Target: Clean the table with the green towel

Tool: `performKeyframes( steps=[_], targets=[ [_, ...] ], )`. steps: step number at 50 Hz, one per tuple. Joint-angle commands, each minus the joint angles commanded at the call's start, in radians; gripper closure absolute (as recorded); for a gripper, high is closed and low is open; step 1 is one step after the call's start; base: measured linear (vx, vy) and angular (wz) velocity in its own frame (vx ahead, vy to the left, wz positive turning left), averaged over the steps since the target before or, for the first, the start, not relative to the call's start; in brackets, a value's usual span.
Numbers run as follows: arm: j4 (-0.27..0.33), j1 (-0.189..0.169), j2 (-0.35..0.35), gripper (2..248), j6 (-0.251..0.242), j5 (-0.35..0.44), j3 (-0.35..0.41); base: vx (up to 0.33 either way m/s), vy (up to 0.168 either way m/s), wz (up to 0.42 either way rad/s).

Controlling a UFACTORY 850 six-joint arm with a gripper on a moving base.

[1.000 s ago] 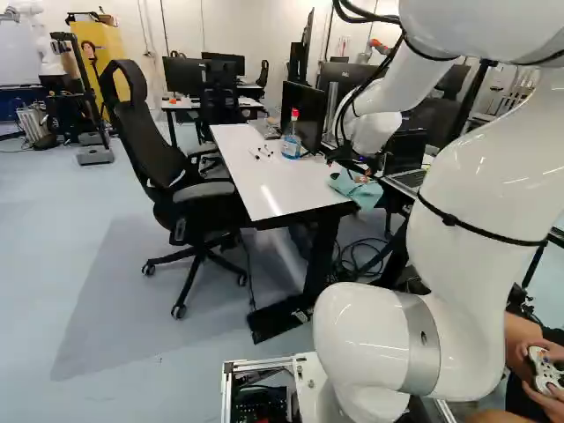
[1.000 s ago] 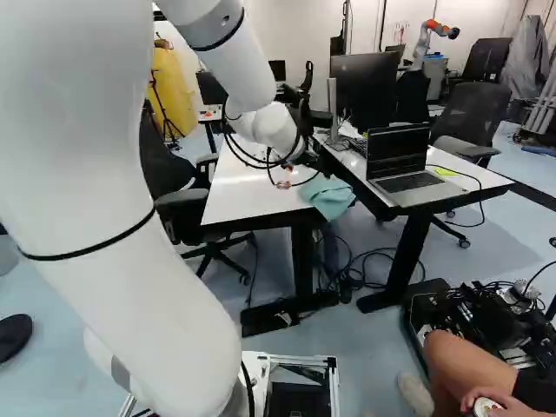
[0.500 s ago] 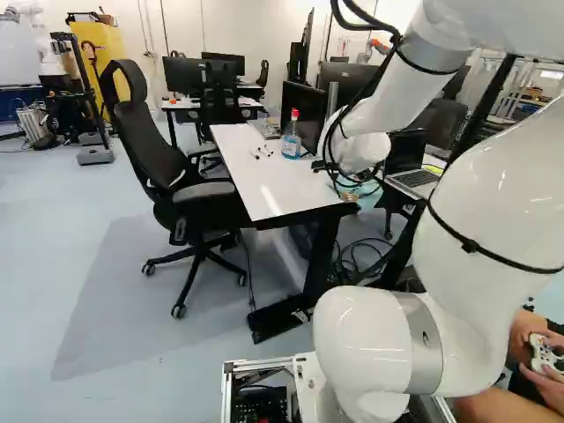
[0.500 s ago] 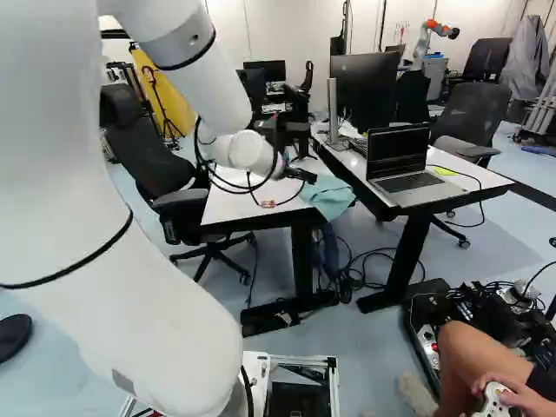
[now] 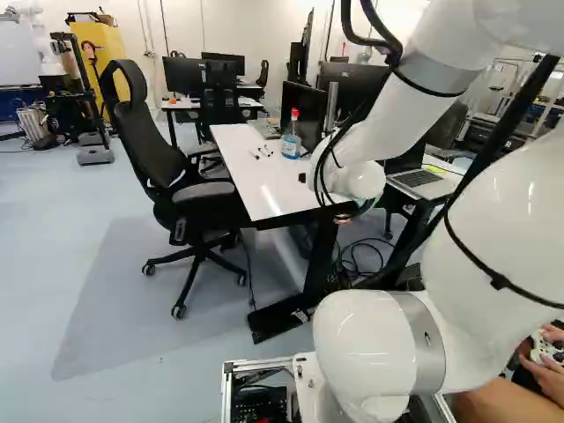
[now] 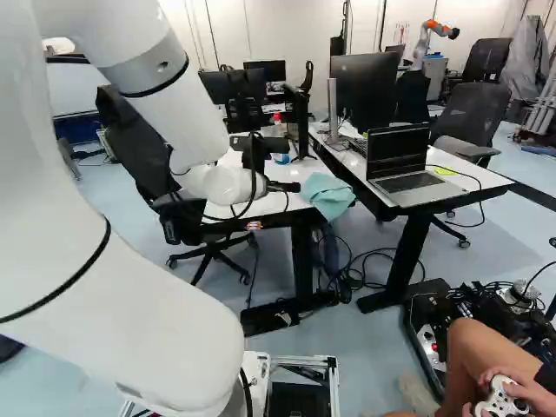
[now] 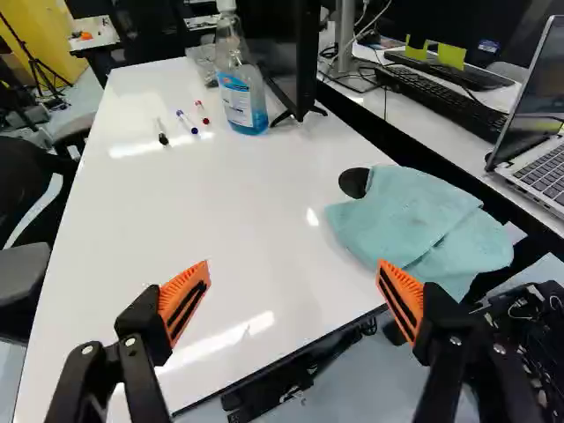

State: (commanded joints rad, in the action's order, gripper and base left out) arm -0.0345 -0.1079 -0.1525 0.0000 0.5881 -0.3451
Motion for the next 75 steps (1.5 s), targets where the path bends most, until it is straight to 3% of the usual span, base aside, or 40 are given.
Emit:
performKeyframes(
  steps=[37, 75],
  targets=[
    [0.026, 0.083, -0.097, 3, 0.0, 0.218, 0.198, 0.0, 0.0, 0.0],
    [0.034, 0.108, -0.127, 3, 0.0, 0.285, 0.258, 0.0, 0.0, 0.0]
  ],
)
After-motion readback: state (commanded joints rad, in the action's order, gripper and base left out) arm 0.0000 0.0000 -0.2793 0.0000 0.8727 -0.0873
